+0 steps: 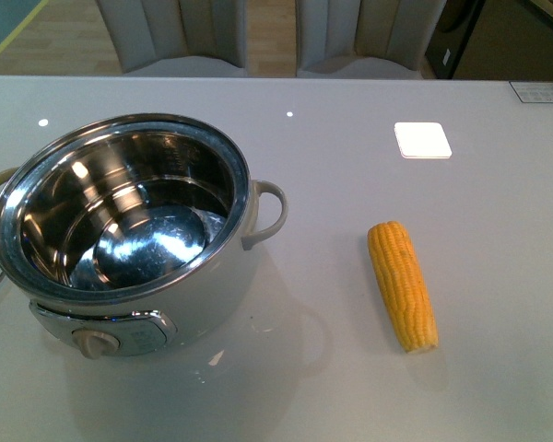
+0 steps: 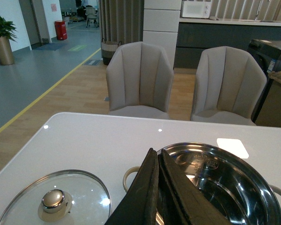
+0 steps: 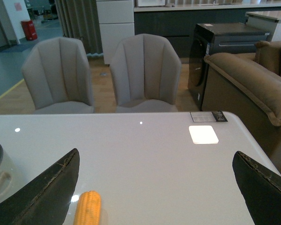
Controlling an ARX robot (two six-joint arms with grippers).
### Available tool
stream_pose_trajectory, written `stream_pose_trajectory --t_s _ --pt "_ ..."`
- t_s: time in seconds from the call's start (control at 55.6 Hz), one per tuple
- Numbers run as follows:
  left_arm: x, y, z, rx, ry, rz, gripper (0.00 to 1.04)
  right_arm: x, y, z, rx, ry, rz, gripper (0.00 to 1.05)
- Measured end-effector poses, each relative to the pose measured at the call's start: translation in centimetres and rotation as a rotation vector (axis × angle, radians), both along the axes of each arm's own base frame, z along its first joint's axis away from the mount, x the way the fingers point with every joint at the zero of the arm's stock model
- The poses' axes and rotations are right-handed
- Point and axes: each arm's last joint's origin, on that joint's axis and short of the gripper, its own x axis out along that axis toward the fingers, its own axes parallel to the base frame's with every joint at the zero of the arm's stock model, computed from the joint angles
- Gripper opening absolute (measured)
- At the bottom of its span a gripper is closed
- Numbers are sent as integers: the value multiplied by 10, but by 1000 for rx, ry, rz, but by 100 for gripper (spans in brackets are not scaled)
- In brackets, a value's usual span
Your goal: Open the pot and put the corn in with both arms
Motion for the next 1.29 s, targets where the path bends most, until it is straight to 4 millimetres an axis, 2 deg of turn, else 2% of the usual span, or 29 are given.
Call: stream_pose_trajectory --t_s 0.054,0.162,0.216,0.27,0.324,0.503,0.611,0.647,0.827,0.971,1.151,1.295 --pt "0 0 0 -1 0 0 5 0 0 0 0 0 0 96" --pt "0 0 0 0 0 0 23 1 0 -1 14 25 -12 96" --pt "0 0 0 0 0 0 32 1 1 -2 78 232 -90 96" --pt "0 0 0 0 -2 0 44 6 3 -5 163 544 -173 96" --pt "0 0 0 0 -2 0 57 13 7 -15 223 691 -192 96" --pt "0 0 0 0 -2 0 84 38 19 -21 234 747 -156 96" --pt "0 0 0 1 -2 0 100 63 30 -21 221 761 -103 96" --pt "0 0 0 2 -2 0 98 76 36 -23 210 773 -73 96" --pt "0 0 0 2 -2 0 98 119 56 -33 164 823 15 96" --pt "0 0 0 2 -2 0 98 156 66 -56 87 894 39 96" --pt "0 0 0 2 -2 0 98 186 75 -90 83 1013 57 96" --pt "0 0 0 2 -2 0 98 205 83 -103 61 1035 45 96"
